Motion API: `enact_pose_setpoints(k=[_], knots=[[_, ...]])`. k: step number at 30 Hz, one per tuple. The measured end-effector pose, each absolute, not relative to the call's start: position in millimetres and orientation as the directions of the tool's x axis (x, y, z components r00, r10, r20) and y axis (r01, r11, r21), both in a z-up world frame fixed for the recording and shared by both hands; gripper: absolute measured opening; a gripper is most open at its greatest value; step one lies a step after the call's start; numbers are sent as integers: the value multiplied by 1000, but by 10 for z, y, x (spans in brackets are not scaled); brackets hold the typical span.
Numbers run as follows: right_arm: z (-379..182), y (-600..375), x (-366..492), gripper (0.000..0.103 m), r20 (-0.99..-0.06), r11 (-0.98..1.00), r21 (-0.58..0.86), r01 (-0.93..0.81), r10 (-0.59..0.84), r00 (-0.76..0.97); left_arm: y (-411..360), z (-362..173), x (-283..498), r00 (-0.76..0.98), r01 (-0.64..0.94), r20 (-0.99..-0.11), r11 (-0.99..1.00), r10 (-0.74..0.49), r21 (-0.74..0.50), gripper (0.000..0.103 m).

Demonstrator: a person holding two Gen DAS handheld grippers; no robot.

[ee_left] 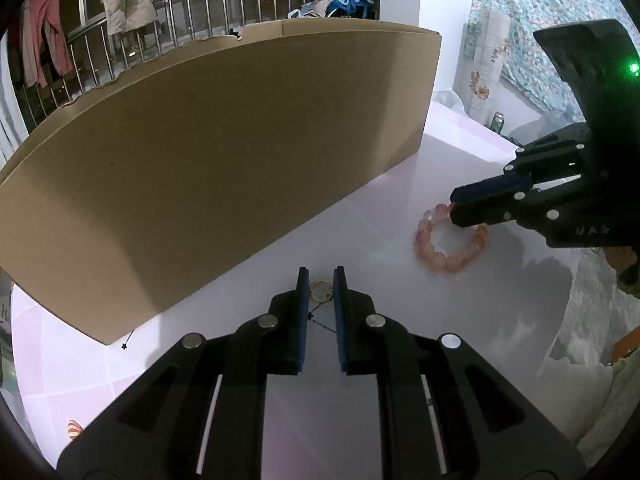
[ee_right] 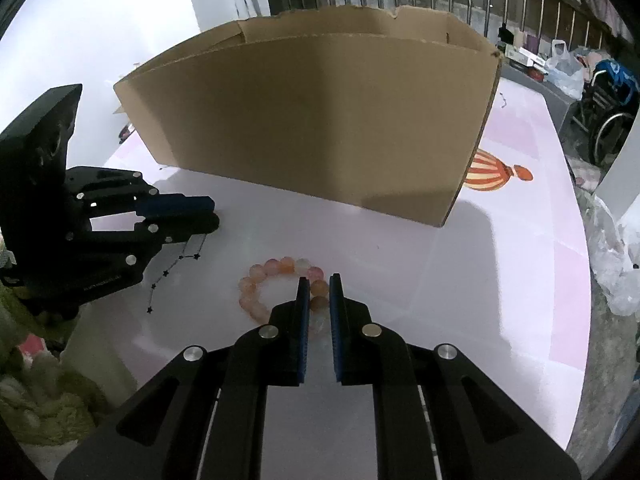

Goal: Organize jewelry
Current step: 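Carry the bracelet in the right tool into the box while the left tool carries the ring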

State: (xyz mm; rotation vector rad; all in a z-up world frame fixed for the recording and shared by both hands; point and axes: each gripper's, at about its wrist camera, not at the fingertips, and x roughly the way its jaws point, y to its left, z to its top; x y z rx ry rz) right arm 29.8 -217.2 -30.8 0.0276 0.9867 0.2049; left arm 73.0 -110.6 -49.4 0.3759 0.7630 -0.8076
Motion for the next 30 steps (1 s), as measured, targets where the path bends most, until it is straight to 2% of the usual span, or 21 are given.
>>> enact_pose_setpoints(k=[16, 30], knots=[[70, -2044, 182, 10, -780, 977, 40, -211, 163, 604, -1043, -312, 604, 478, 758, -701, 652, -529, 24, 11], [438, -2070, 139, 10, -702, 978, 11, -208, 156, 695, -985, 258, 520, 556, 750, -580, 660, -596, 42, 11]])
